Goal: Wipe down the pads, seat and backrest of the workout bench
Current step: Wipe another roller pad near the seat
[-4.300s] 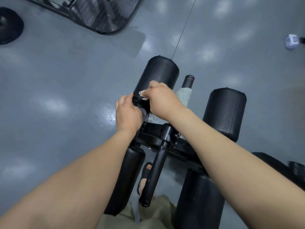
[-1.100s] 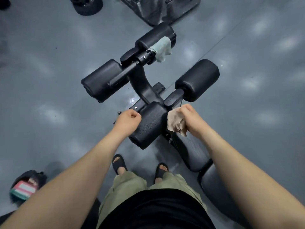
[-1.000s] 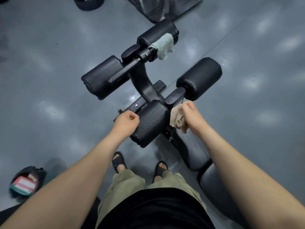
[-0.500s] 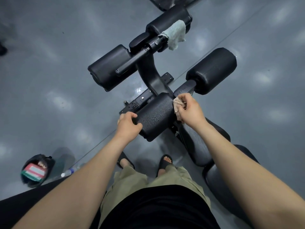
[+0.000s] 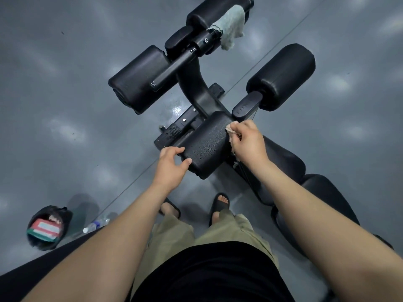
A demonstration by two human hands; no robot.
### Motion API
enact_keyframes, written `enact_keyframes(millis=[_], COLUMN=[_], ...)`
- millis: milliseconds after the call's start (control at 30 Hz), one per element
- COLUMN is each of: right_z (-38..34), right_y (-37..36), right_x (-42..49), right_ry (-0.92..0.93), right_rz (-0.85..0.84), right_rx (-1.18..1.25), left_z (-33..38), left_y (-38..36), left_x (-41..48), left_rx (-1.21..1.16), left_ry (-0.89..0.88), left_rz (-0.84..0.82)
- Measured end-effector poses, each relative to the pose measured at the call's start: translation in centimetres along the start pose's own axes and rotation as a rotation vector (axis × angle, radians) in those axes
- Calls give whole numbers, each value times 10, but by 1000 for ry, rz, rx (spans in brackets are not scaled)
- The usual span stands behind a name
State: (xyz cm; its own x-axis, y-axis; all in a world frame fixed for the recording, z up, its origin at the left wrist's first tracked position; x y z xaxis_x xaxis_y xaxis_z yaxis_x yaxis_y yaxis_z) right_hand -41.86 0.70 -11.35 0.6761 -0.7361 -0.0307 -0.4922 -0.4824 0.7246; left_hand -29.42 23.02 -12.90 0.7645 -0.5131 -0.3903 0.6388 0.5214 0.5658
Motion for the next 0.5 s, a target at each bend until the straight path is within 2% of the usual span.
enact_keyframes(millis=[500], right_z=[-37], right_y=[-34], right_x=[-37], right_ry=[139], right_rz=[-20], right_rx=[-37], left_z=[-8], left_y=[6], left_x=[7], left_rx=[-56], left_ry=[-10], left_rz=[-65])
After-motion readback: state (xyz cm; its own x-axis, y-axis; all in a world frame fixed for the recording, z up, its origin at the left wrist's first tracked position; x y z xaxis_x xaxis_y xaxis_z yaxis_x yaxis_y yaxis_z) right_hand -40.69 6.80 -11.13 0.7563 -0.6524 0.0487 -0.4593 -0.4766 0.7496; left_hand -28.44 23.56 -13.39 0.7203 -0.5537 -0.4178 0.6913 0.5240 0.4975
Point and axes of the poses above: each hand's wrist, its own x-axis towards the middle knuckle, its own y-axis out of the back of the hand, z = x × y, the point moved 5 cm from there along x, towards the middle knuckle, and after that the axes turned 1 degree about z, right-handed, at the moved point
